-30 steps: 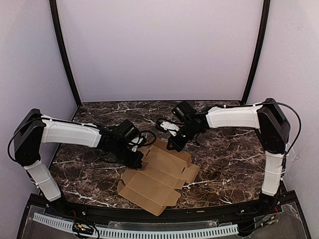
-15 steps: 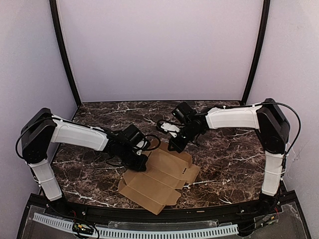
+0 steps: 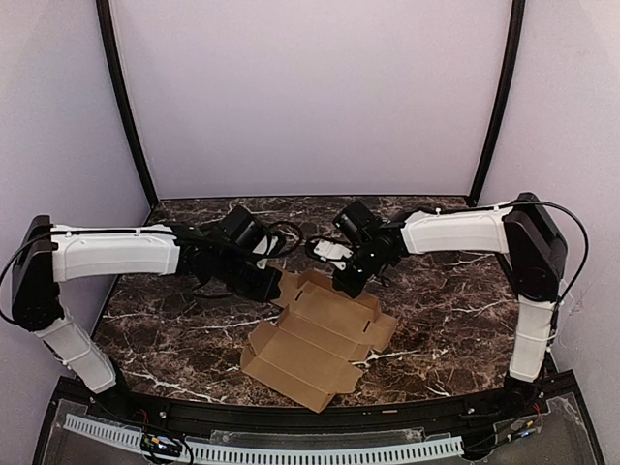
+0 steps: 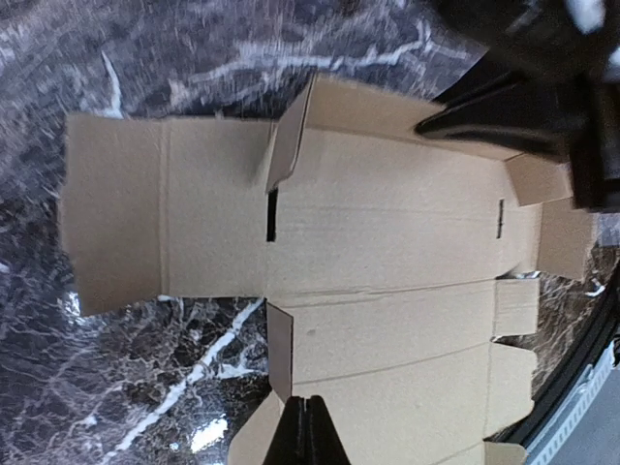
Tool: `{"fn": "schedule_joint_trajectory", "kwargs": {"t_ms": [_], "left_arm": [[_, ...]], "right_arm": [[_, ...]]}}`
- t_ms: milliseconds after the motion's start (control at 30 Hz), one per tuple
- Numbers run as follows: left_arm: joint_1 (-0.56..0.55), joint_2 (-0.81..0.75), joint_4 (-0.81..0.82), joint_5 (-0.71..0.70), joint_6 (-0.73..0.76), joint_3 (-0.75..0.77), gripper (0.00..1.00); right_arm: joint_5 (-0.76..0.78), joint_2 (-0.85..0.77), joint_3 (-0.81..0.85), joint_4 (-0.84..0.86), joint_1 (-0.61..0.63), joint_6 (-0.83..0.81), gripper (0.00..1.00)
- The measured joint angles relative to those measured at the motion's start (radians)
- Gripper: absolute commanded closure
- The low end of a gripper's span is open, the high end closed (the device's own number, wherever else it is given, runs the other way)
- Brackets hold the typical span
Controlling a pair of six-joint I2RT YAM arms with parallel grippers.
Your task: Fold the paper box
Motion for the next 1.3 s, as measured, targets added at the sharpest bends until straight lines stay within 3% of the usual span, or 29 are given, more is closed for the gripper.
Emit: {"fn": "schedule_joint_trajectory", "kwargs": {"t_ms": [300, 633, 967, 1300], "left_arm": [[0.08, -0.232, -0.069, -0.117, 0.032, 0.024, 0.98], [0.157, -0.318, -0.037, -0.182, 0.015, -0.171, 0.98], [0.189, -0.352, 0.144, -0.182, -0.006, -0.373, 0.96], [0.198, -0.359, 0.35, -0.077, -0.001, -0.483, 0.9]], "right_arm": [[0.194, -0.075, -0.029, 0.066, 0.031, -0.183, 1.0], [0.355, -0.171, -0.15, 0.253, 0.11, -0.409, 1.0], [0.523, -0.178, -0.303, 0.491, 0.219, -0.636, 1.0], [0.639, -0.177, -0.421, 0.769, 0.277, -0.828, 1.0]]}}
